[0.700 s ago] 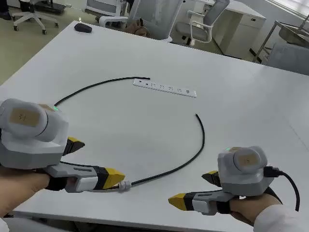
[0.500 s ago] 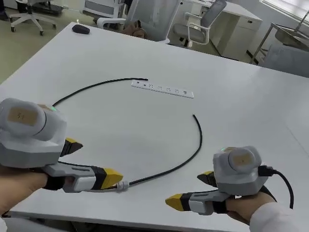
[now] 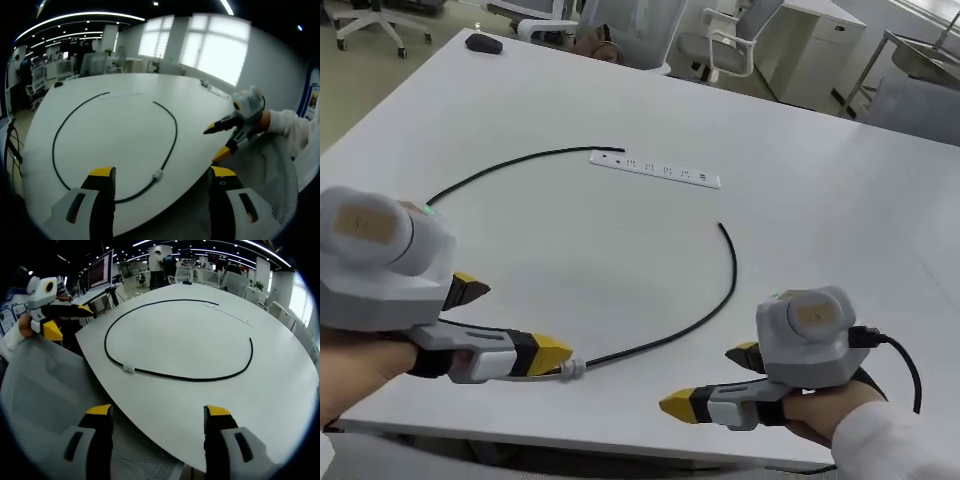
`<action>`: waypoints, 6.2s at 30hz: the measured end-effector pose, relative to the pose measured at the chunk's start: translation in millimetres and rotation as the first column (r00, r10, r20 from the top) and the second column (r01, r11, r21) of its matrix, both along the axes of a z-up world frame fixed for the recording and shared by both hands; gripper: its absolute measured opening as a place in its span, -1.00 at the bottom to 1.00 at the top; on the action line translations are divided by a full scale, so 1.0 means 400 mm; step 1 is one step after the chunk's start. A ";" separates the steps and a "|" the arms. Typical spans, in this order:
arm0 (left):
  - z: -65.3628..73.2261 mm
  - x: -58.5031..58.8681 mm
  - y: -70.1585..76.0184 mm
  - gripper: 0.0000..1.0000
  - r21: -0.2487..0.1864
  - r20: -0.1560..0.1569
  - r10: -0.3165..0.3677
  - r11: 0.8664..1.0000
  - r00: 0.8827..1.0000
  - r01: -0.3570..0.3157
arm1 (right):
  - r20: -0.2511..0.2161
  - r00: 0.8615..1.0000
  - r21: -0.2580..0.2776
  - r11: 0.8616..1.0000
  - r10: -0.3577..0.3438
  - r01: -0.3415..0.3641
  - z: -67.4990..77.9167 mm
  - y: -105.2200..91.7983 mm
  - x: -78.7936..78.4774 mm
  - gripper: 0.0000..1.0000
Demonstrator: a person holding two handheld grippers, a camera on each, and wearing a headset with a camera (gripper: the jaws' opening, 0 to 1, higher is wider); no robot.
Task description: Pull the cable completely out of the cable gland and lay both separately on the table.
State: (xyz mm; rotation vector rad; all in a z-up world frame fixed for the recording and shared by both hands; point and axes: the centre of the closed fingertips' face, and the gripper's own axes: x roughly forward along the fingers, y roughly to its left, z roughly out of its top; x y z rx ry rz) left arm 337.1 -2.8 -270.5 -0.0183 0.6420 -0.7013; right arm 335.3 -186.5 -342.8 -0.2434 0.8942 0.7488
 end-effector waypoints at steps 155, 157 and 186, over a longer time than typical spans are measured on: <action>0.139 0.002 -0.189 -0.67 -0.079 0.343 -0.392 0.894 0.854 0.442 | 0.576 0.521 -0.053 0.665 0.630 -0.745 0.296 0.174 -0.012 -0.94; 0.147 0.007 -0.186 -0.67 -0.111 0.341 -0.372 0.896 0.863 0.430 | 0.575 0.538 -0.040 0.679 0.616 -0.733 0.297 0.155 -0.004 -0.94; 0.233 -0.017 -0.199 -0.68 -0.108 0.498 -0.379 0.865 0.780 0.489 | 0.216 0.862 0.719 0.522 0.459 -0.458 0.435 0.245 -0.034 -0.57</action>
